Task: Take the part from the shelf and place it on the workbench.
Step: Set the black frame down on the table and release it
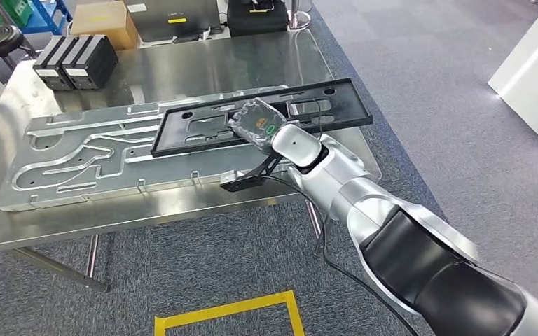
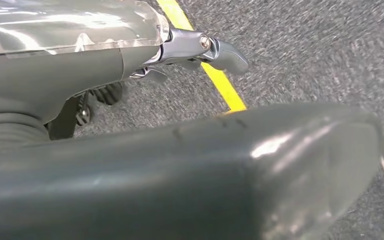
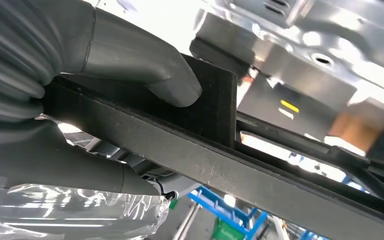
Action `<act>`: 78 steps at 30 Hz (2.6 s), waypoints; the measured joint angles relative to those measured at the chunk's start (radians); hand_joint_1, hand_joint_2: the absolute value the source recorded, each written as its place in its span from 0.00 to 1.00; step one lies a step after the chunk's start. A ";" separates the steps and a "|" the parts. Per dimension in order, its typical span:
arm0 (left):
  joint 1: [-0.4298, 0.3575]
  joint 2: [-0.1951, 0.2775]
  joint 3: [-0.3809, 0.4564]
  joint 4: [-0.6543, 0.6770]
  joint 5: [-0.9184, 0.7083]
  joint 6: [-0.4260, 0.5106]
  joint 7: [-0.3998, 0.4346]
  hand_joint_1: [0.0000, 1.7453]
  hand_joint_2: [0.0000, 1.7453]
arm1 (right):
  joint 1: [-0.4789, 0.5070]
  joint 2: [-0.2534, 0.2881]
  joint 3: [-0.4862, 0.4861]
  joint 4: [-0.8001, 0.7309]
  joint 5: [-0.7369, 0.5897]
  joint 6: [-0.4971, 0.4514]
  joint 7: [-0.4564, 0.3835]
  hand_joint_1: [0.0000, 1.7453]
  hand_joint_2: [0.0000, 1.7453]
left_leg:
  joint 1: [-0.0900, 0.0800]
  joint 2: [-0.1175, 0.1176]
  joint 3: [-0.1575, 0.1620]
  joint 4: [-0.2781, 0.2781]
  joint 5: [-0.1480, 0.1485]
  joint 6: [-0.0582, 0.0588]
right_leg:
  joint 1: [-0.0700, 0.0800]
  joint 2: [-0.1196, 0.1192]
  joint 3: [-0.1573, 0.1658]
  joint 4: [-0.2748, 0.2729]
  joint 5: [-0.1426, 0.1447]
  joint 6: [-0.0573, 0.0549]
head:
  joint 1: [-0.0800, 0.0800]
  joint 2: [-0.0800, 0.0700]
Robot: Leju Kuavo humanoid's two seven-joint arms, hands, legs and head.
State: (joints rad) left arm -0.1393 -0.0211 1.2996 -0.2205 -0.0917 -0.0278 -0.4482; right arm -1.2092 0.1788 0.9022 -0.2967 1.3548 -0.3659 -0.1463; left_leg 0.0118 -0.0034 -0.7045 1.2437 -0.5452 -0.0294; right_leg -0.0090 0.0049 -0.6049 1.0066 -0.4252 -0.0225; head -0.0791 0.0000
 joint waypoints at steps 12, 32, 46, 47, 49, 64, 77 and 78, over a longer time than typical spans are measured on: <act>0.003 0.000 0.000 0.000 0.000 0.008 0.011 0.00 0.00 | 0.000 0.028 -0.001 -0.001 0.009 0.002 -0.007 1.00 1.00 | 0.008 -0.001 0.089 -0.218 0.119 0.036 | -0.002 0.000 -0.017 0.051 -0.038 0.047 | 0.000 0.000; 0.003 -0.007 -0.001 0.001 0.000 0.001 0.009 0.00 0.00 | 0.029 0.016 -0.024 0.001 0.007 -0.008 -0.002 1.00 1.00 | 0.001 0.001 -0.012 0.039 0.017 0.005 | 0.011 -0.002 0.101 -0.041 -0.057 -0.008 | -0.001 0.000; 0.000 -0.004 -0.001 0.003 0.000 0.006 0.008 0.00 0.00 | 0.030 0.008 -0.032 -0.001 0.010 -0.013 -0.003 1.00 1.00 | -0.007 0.004 0.155 -0.254 0.116 0.059 | -0.004 0.000 -0.038 0.300 -0.171 0.051 | 0.000 0.000; 0.000 -0.004 -0.001 0.003 0.000 0.010 0.009 0.00 0.00 | 0.033 0.006 -0.033 0.000 0.011 -0.014 -0.004 1.00 1.00 | -0.006 0.000 0.170 -0.257 0.106 0.059 | -0.005 0.000 -0.075 0.305 -0.205 0.053 | 0.000 0.000; 0.001 -0.005 -0.001 0.003 0.000 0.017 0.011 0.00 0.00 | 0.037 0.004 -0.037 0.001 0.013 -0.015 -0.005 1.00 1.00 | -0.006 -0.006 0.196 -0.259 0.085 0.056 | -0.004 0.000 -0.113 0.248 -0.205 0.049 | 0.000 0.000; -0.009 -0.013 -0.026 0.004 -0.001 0.054 -0.086 0.00 0.00 | 0.050 0.004 -0.082 0.001 0.057 -0.027 -0.010 1.00 1.00 | 0.001 -0.004 0.069 -0.014 -0.053 -0.005 | 0.008 0.012 -0.063 -0.004 0.068 -0.013 | 0.000 0.000; -0.013 -0.014 -0.043 0.004 0.002 0.072 -0.065 0.00 0.00 | 0.055 0.007 -0.121 0.000 0.062 -0.026 -0.019 1.00 1.00 | 0.005 0.001 0.128 -0.233 0.101 0.044 | 0.005 0.002 -0.185 0.272 -0.075 0.038 | 0.000 0.000; -0.013 -0.014 -0.045 0.004 0.002 0.072 -0.063 0.00 0.00 | 0.057 0.008 -0.127 0.000 0.059 -0.026 -0.023 1.00 1.00 | 0.005 0.000 0.130 -0.233 0.099 0.045 | 0.003 0.001 -0.200 0.299 -0.076 0.039 | 0.000 0.000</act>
State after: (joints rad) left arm -0.1525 -0.0349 1.2551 -0.2167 -0.0900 0.0445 -0.5117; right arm -1.1519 0.1869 0.7755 -0.2969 1.4134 -0.3921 -0.1693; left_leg 0.0163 -0.0033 -0.5750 1.0110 -0.4464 0.0152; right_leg -0.0056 0.0059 -0.8045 1.3054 -0.5010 0.0161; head -0.0793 0.0000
